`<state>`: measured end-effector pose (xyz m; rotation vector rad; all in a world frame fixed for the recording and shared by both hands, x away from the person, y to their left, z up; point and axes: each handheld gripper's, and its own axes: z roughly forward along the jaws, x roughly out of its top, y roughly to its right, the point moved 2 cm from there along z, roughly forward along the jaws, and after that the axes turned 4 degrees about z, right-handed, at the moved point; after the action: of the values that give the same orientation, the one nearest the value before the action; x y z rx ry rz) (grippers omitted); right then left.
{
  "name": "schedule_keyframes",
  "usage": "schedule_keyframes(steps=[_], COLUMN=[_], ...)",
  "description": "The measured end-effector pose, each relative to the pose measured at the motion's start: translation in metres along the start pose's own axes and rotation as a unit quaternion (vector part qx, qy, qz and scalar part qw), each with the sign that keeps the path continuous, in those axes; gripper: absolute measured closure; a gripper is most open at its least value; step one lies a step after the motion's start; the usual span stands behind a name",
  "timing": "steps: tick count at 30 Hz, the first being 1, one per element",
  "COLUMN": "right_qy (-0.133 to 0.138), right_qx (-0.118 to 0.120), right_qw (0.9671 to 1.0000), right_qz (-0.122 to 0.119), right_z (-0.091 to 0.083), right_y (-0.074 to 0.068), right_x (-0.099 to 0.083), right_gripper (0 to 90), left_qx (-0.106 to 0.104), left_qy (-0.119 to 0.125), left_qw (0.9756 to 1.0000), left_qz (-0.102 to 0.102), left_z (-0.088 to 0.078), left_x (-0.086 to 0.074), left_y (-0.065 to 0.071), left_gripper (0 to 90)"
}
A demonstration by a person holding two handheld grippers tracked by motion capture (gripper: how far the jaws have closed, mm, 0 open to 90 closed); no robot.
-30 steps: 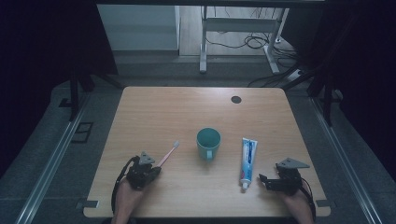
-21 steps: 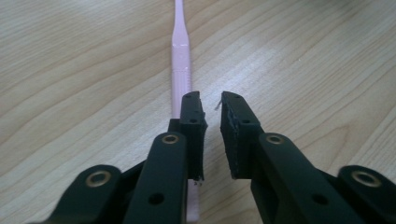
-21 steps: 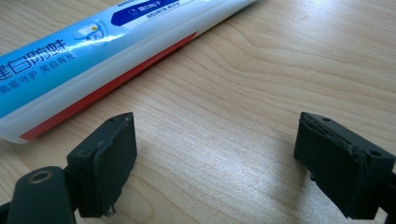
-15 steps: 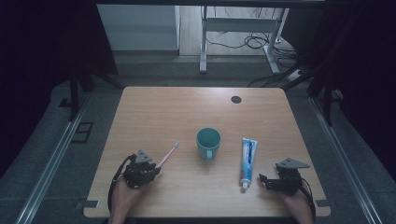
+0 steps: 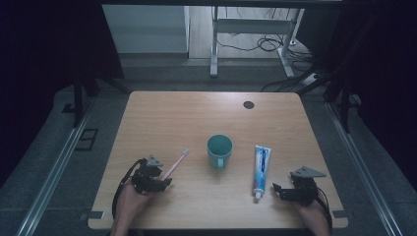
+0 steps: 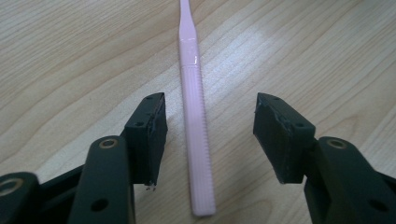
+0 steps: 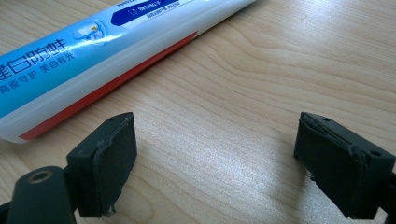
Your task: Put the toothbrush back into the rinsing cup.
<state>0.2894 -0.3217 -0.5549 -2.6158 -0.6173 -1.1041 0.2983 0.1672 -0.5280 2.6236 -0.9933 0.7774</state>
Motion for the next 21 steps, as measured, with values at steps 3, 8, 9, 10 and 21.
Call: schedule_keyframes(steps=[3, 8, 9, 10, 21], right_qy=[0.0, 0.0, 0.0, 0.0, 0.0], right_qx=[0.0, 0.0, 0.0, 0.0, 0.0], right_qw=[1.0, 1.0, 1.0, 1.0, 1.0], right_qz=[0.0, 0.001, 0.001, 0.001, 0.0], right_z=[0.0, 0.0, 0.0, 0.0, 0.0], right_y=[0.0, 0.0, 0.0, 0.0, 0.0], right_x=[0.0, 0.0, 0.0, 0.0, 0.0], right_gripper=[12.8, 12.8, 12.9, 12.9, 12.8], left_qx=[0.0, 0.002, -0.001, -0.001, -0.006], left_qy=[-0.008, -0.029, -0.043, -0.043, -0.098], left_qw=[1.0, 0.9996, 0.9991, 0.9991, 0.9951], left_qz=[0.003, 0.005, 0.006, 0.006, 0.014], left_z=[0.0, 0.002, 0.003, 0.003, 0.011], left_x=[0.003, 0.01, 0.012, 0.012, 0.029], left_y=[-0.001, -0.004, -0.006, -0.006, -0.014], left_gripper=[44.4, 46.3, 46.4, 46.4, 52.1])
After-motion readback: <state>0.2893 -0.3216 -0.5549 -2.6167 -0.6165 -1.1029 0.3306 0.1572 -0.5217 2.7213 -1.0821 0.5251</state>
